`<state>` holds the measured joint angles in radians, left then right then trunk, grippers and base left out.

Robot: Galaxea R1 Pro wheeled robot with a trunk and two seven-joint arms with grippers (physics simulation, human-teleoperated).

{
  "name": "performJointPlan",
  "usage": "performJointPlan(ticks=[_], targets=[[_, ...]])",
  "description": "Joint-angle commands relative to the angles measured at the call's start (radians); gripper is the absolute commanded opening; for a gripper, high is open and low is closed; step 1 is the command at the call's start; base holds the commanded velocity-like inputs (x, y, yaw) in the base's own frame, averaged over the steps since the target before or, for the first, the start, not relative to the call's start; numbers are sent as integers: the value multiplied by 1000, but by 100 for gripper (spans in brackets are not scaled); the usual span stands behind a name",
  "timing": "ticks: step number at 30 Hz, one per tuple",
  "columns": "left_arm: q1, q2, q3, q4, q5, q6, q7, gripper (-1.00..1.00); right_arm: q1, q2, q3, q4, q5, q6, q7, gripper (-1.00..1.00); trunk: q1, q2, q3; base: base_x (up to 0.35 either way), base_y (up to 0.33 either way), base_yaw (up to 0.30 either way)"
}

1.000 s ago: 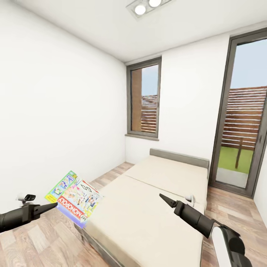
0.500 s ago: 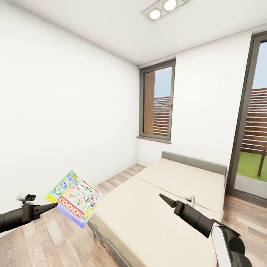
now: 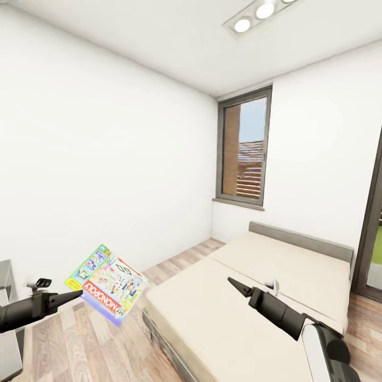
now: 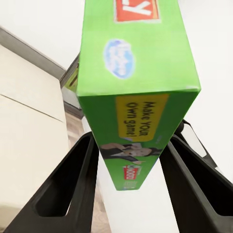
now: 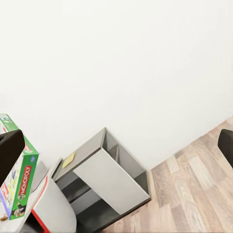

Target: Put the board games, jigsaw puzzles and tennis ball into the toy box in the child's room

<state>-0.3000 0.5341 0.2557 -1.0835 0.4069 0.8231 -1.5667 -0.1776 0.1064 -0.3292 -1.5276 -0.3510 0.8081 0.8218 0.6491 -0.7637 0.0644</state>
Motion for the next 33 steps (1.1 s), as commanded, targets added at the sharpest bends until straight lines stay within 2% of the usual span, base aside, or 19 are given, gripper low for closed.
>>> performJointPlan(ticks=[1,33], targets=[[-1,0,0,1,0,10,-4,-100,0,1,-2,1,0,5,4,100,-4,7,4,0,0,237],[-1,0,-3,1,3,8,-4,-100,0,1,4,2,3,5,-1,100,-126,231,136,0,0,239]])
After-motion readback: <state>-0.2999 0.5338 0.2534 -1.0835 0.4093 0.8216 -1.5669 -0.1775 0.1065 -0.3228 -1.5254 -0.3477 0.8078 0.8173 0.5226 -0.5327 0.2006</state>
